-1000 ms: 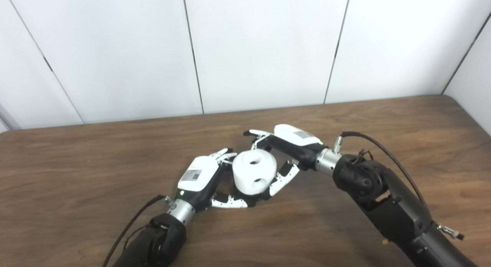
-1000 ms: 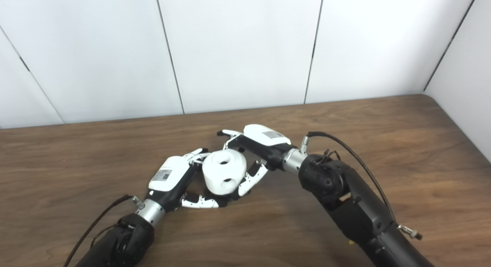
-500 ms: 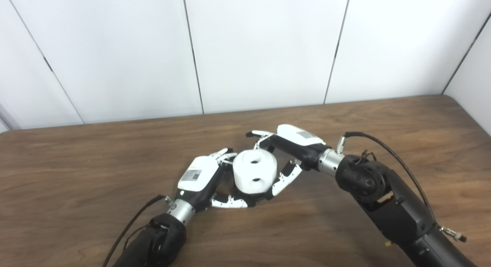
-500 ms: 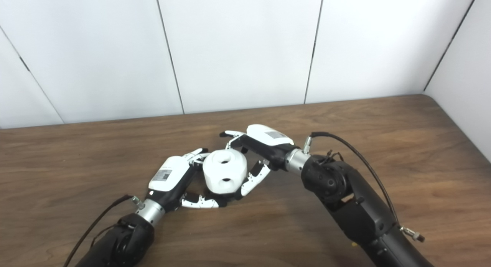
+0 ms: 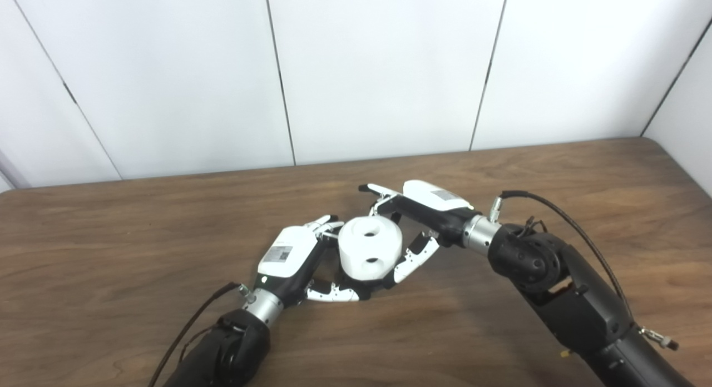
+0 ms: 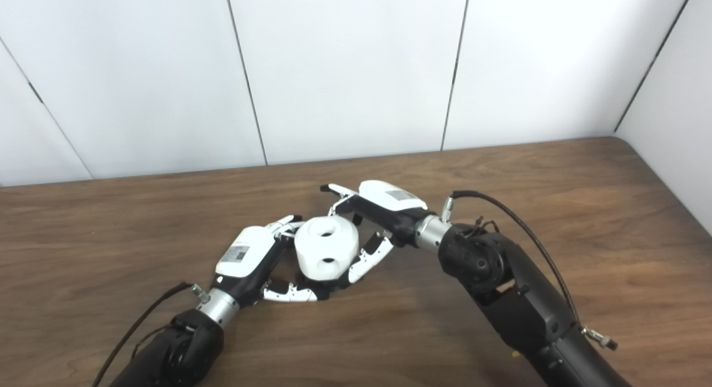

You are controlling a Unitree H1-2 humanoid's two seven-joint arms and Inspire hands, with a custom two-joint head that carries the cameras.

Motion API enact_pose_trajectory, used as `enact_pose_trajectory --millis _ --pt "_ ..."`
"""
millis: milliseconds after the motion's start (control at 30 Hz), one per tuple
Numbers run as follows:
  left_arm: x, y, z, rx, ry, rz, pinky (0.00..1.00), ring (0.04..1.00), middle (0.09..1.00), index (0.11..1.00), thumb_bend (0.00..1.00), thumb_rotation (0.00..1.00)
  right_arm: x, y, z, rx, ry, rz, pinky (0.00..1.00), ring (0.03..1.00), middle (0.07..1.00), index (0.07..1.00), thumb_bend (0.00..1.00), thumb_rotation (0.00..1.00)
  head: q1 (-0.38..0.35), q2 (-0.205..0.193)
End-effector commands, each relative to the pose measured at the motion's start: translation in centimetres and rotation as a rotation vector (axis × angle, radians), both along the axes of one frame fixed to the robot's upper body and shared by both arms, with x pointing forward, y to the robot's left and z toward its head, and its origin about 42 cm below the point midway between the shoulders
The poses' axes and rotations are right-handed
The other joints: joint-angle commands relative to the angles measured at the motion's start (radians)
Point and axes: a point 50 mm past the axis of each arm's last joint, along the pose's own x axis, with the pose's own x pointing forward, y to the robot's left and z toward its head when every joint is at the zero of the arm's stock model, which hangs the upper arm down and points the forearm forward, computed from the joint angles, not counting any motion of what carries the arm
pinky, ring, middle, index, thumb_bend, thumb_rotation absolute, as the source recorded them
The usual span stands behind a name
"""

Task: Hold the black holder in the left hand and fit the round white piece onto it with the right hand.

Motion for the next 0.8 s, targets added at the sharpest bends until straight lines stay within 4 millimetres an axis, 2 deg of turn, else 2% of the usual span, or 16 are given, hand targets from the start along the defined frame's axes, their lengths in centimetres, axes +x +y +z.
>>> enact_pose_trajectory --millis 0,400,767 --pt "-3.9 1.5 -6.3 0.164 0.226 -0.001 0.88 0.922 0.841 0.480 0.52 0.06 0.7 -0.6 1.7 -0.011 -0.047 -0.001 0.65 0.855 0.986 1.000 1.00 0.35 0.000 0.001" --pt "-3.8 1.5 -6.3 0.182 0.232 0.002 0.87 0.924 0.844 0.481 0.52 0.06 0.8 -1.0 2.6 0.032 -0.045 -0.006 0.66 0.851 1.000 1.000 1.00 0.39 0.003 0.005" --pt "-3.6 1.8 -6.3 0.177 0.229 -0.001 0.87 0.921 0.842 0.480 0.52 0.06 0.0 -1.7 4.1 0.107 -0.039 0.012 0.77 0.900 1.000 1.000 1.00 0.40 0.005 0.011"
